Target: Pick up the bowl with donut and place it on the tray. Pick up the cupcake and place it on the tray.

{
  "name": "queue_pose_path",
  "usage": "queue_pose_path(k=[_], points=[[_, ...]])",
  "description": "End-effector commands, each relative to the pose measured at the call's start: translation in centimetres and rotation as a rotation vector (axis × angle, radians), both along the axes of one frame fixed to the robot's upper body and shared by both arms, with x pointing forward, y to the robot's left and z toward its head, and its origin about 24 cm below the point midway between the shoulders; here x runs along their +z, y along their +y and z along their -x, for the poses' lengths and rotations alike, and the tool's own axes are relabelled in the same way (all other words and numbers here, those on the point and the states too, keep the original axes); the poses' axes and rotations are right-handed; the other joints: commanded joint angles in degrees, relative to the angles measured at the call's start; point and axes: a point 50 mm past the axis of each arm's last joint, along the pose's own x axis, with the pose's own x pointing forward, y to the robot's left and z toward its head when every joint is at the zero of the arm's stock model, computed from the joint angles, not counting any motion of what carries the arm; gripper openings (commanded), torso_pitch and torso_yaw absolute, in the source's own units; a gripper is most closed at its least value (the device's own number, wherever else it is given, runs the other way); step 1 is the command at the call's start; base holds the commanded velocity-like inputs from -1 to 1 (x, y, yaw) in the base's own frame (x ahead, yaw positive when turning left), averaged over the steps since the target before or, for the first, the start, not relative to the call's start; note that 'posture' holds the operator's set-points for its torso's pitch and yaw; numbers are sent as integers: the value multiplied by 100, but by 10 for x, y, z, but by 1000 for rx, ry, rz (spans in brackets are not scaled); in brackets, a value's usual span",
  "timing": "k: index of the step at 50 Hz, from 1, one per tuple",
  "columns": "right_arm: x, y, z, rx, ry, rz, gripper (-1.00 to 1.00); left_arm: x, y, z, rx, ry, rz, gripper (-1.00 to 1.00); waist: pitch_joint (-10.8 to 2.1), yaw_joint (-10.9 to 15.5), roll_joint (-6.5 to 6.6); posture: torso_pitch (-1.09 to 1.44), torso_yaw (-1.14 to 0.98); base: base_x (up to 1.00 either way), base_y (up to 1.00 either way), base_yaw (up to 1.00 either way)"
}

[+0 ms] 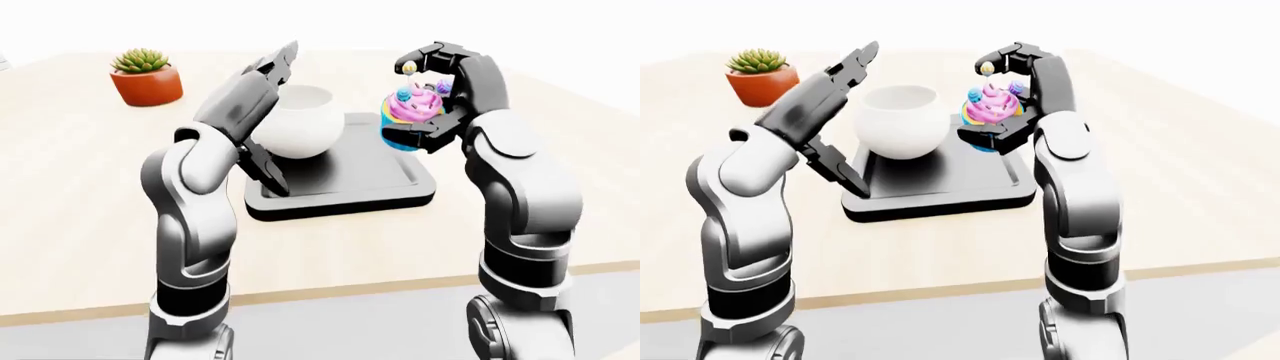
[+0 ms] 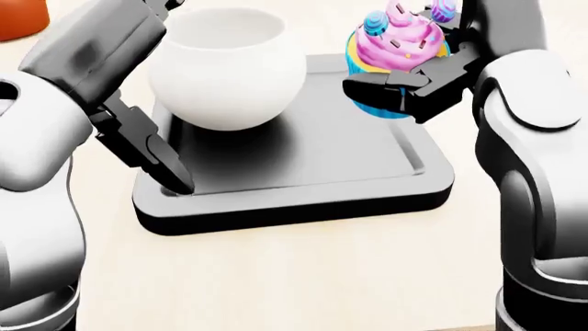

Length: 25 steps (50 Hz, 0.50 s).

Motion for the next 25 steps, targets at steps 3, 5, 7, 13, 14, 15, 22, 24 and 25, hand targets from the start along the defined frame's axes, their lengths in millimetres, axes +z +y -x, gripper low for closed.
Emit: queue_pose_path(k=[3, 5, 7, 13, 14, 15, 22, 24, 25], points=[[26, -3, 3, -24, -136, 8, -100, 11, 2, 5, 7, -72, 3, 100, -140, 0, -3, -25, 0, 0, 0, 0], [26, -2, 0, -27, -130, 17, -100, 12, 2, 6, 9, -73, 1, 100, -142, -8, 4, -25, 0, 0, 0, 0], [24, 0, -5, -25, -122, 23, -100, 14, 2, 6, 9, -76, 4, 100, -152, -13, 5, -25, 0, 0, 0, 0], [10, 6, -20, -23, -88, 43, -100, 13, 1, 5, 5, -74, 9, 100, -185, -29, 12, -25, 0, 0, 0, 0], [8, 6, -23, -25, -82, 43, -100, 13, 2, 5, 5, -75, 11, 100, -192, -31, 15, -25, 0, 0, 0, 0], [5, 7, -27, -29, -77, 44, -100, 14, 2, 5, 5, -75, 15, 100, -200, -31, 18, -25, 0, 0, 0, 0], [-3, 10, -40, -41, -59, 40, -100, 15, 2, 6, 4, -78, 18, 100, -228, -28, 25, -25, 0, 0, 0, 0], [-4, 11, -43, -45, -58, 41, -100, 14, 1, 6, 5, -78, 18, 100, -227, -28, 29, -25, 0, 0, 0, 0], [-5, 12, -44, -47, -56, 41, -100, 12, 1, 5, 4, -71, 18, 100, -228, -27, 30, -25, 0, 0, 0, 0]])
